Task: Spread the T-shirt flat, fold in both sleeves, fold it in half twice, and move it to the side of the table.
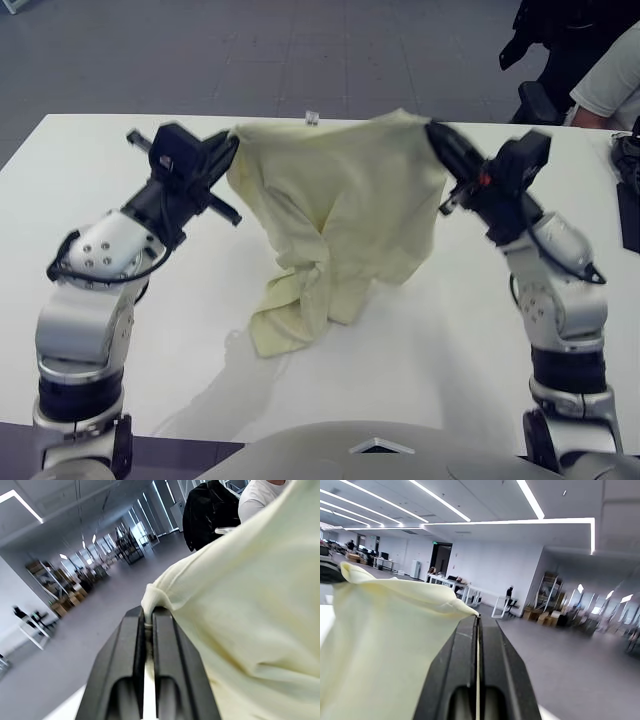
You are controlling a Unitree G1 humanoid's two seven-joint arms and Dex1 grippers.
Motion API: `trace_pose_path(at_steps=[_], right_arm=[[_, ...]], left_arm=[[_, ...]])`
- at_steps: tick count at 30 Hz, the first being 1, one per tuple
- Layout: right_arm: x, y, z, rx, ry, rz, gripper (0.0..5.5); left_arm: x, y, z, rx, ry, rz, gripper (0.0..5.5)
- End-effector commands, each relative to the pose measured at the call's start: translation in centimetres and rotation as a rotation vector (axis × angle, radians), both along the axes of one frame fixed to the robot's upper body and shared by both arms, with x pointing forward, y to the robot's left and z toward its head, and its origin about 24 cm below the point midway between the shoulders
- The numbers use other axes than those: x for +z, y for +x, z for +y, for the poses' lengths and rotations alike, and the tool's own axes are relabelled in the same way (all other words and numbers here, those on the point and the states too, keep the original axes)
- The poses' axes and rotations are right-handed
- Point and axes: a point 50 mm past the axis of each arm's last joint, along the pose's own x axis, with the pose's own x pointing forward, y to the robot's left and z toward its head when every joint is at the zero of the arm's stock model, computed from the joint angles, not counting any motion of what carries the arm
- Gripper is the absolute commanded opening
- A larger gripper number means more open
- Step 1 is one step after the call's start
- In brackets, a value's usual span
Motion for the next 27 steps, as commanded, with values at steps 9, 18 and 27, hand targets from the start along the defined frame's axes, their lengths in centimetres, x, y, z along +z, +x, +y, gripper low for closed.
trace_pose_path(at_steps=[9,18,27], right_arm=[[11.2,8.7,-5.3,-0.370,-0.082,-0.245,0.00],[13.8,8.3,-7.5,-0.505,-0.076,-0.377,0.00],[-6.5,-0.4,-3.1,0.238,-0.566,0.040,0.00]], left_arm=[[10.4,12.0,-0.9,0.325,0.524,-0.407,0.03],[11.7,12.9,-0.5,0.431,0.915,-0.725,0.03],[-12.4,-2.0,-3.5,-0.614,1.108,-0.276,0.03]])
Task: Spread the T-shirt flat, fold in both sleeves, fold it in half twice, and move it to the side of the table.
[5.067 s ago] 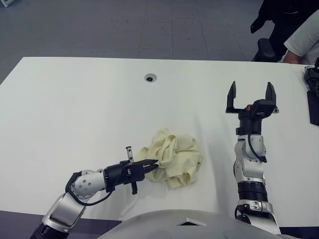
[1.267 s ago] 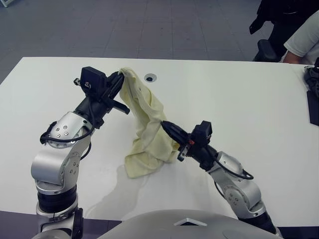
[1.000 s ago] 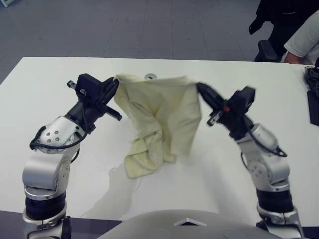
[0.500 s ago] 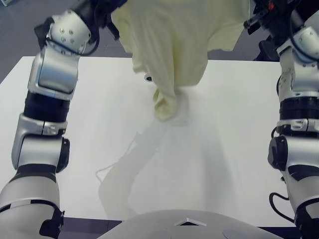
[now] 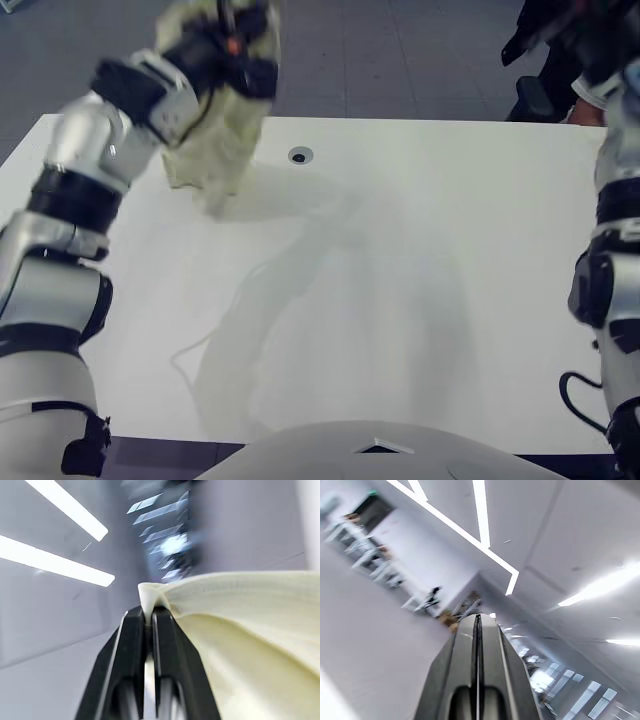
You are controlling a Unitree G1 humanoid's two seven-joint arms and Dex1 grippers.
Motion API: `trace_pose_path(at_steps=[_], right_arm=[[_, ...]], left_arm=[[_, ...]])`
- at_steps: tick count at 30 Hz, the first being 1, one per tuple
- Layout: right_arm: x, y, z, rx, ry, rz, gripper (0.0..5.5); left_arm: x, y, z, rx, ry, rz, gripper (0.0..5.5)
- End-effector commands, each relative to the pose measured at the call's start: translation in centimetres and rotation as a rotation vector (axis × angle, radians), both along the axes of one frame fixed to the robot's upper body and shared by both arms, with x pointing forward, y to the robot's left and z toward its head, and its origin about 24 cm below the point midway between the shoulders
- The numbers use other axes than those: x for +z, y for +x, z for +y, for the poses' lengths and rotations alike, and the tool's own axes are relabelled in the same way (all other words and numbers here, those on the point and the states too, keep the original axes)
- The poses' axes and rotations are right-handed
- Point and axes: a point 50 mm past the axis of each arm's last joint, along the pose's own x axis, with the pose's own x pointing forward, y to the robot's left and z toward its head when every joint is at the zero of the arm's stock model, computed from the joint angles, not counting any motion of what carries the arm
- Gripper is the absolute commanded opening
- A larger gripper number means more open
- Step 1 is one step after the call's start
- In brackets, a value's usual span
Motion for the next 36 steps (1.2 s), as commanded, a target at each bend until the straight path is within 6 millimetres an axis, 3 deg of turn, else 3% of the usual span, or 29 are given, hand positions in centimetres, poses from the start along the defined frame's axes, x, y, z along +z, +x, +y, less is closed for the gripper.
trace_pose_path(at_steps=[1,3,5,8,14,17,20,22,24,27,32,36], right_arm=[[-11.8,-9.2,3.1,0.421,-0.210,0.405,0.00],[-12.6,-11.1,3.7,0.467,-0.149,0.455,0.00],[-12.3,-11.6,4.4,0.483,-0.081,0.447,0.00],[-11.5,-11.4,5.6,0.467,0.092,0.405,0.34],[-11.3,-14.1,5.5,0.591,0.294,0.515,1.34],[-11.2,-14.8,5.2,0.625,0.379,0.533,1.80],[-9.9,-15.4,4.8,0.690,0.493,0.519,2.36],[-9.3,-16.1,5.1,0.748,0.512,0.525,2.71],[-9.3,-16.9,5.6,0.796,0.516,0.544,3.00],[-9.8,-17.6,6.7,0.826,0.498,0.574,3.45],[-10.9,-17.4,7.9,0.824,0.495,0.623,4.24],[-11.2,-16.4,8.0,0.747,0.493,0.597,4.89]], left_arm=[[-12.0,-13.2,-1.4,-0.272,0.125,0.580,0.03],[-12.5,-16.1,-1.7,-0.300,0.091,0.673,0.03],[-11.3,-15.9,-1.5,-0.268,0.074,0.644,0.03],[-7.4,-13.7,-2.3,-0.212,-0.142,0.579,0.03],[-1.5,-10.1,-5.3,-0.157,-0.797,0.844,0.03],[1.2,-7.6,-8.0,-0.179,-0.997,0.931,0.03],[6.5,-5.0,-10.3,-0.238,-1.247,0.976,0.03],[9.9,-4.1,-10.1,-0.253,-1.404,0.945,0.03],[12.0,-3.5,-8.8,-0.239,-1.548,0.885,0.03],[11.3,-3.3,-5.7,-0.122,-1.698,0.818,0.03],[4.4,-4.2,0.6,0.253,-1.852,0.749,0.03],[-0.9,-7.1,0.9,0.392,-1.756,0.917,0.03]])
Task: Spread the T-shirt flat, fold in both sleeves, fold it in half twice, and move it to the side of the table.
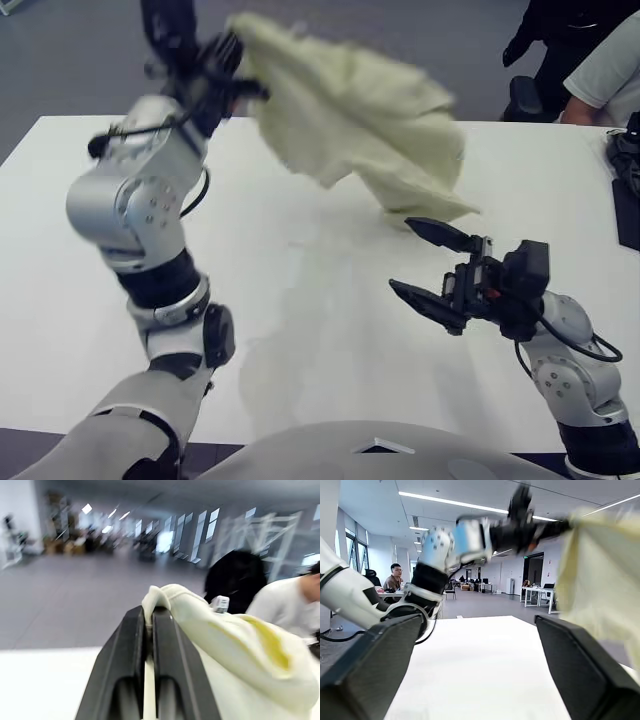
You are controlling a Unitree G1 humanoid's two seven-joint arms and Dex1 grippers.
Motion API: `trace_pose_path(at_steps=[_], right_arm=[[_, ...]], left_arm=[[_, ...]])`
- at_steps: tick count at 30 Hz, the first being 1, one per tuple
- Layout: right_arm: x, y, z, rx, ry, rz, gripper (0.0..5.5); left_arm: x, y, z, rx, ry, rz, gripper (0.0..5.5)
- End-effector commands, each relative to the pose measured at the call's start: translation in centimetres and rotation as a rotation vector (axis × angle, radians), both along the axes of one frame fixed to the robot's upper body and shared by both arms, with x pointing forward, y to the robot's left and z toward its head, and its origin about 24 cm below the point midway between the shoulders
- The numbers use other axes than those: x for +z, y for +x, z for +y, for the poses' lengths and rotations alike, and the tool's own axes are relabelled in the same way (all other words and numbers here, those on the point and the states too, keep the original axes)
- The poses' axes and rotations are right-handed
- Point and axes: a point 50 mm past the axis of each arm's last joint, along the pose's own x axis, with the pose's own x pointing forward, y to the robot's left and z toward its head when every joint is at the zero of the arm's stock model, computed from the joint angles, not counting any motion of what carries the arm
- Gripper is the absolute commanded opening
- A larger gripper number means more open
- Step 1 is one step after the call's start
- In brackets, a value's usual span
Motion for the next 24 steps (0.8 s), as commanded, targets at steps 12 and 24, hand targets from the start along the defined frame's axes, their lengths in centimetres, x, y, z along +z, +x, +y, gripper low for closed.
trace_pose_path(at_steps=[12,24], right_arm=[[-1.9,1.7,0.0,-0.127,-0.162,-0.044,5.40],[-3.9,2.0,-0.7,-0.060,-0.539,-0.205,5.40]], left_arm=[[-9.8,-13.6,-4.6,-0.830,0.544,0.109,0.02],[-16.4,-21.9,0.3,-1.153,0.696,0.314,0.02]])
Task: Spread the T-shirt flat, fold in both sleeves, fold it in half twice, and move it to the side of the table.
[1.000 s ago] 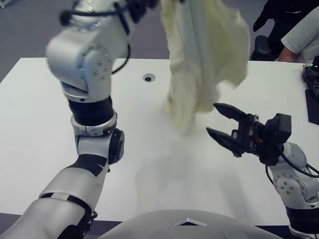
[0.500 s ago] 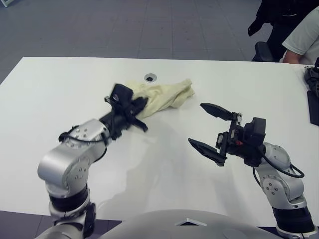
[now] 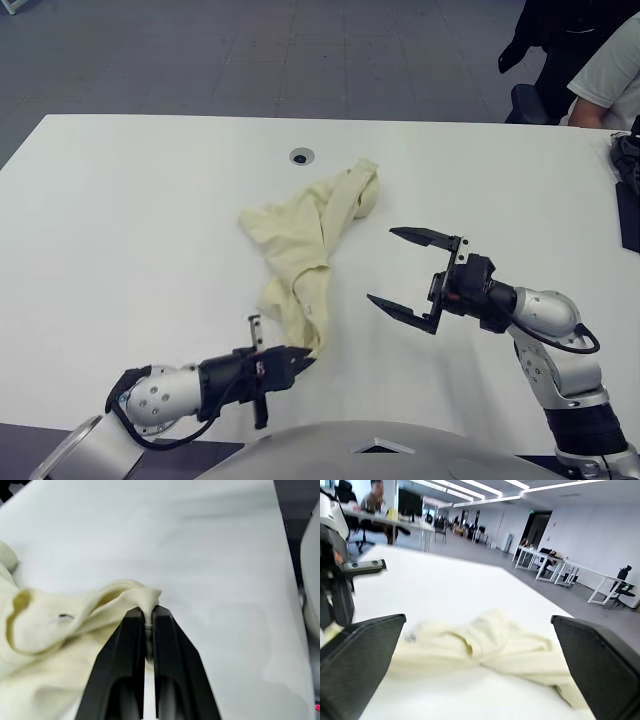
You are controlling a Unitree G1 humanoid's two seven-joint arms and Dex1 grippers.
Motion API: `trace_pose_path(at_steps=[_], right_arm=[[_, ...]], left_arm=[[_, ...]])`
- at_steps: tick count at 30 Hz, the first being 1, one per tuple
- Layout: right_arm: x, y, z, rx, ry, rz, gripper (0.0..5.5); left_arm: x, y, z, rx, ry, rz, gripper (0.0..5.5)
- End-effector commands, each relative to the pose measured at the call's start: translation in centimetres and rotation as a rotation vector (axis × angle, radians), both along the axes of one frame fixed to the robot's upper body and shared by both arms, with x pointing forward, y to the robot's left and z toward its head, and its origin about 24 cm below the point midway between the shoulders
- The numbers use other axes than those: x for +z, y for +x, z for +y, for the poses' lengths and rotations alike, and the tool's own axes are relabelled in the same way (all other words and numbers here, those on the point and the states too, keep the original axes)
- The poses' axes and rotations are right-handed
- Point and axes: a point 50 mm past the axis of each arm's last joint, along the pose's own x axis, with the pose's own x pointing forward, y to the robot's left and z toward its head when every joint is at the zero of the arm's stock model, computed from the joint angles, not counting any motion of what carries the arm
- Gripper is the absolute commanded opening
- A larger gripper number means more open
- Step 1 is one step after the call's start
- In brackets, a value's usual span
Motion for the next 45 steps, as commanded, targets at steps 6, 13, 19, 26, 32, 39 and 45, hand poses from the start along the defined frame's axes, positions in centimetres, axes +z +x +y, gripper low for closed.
trace_pose_path(at_steps=[6,13,19,26,32,39,45], right_arm=[[-0.9,2.5,2.3,0.078,-0.331,-0.316,5.40],[-1.4,4.4,5.4,0.178,-0.393,-0.514,4.75],[-3.2,3.4,6.9,0.378,-0.506,-0.640,3.76],[-3.8,3.1,8.5,0.440,-0.488,-0.675,2.63],[-3.6,4.1,9.4,0.419,-0.484,-0.743,1.65],[-4.1,4.6,10.0,0.409,-0.482,-0.742,0.50],[-4.9,4.3,10.1,0.419,-0.473,-0.699,0.00]], left_arm=[[-1.6,-2.6,2.4,-0.135,0.082,0.062,0.02],[-1.6,-2.1,2.1,-0.165,0.082,0.031,0.02],[-1.2,-1.9,1.7,-0.174,0.063,0.015,0.02],[-1.1,-1.4,1.8,-0.163,0.076,-0.015,0.02],[-1.0,-1.3,1.7,-0.170,0.069,-0.016,0.02],[-1.1,-1.2,1.5,-0.178,0.066,-0.023,0.02],[-1.1,-1.1,1.4,-0.183,0.063,-0.025,0.02]])
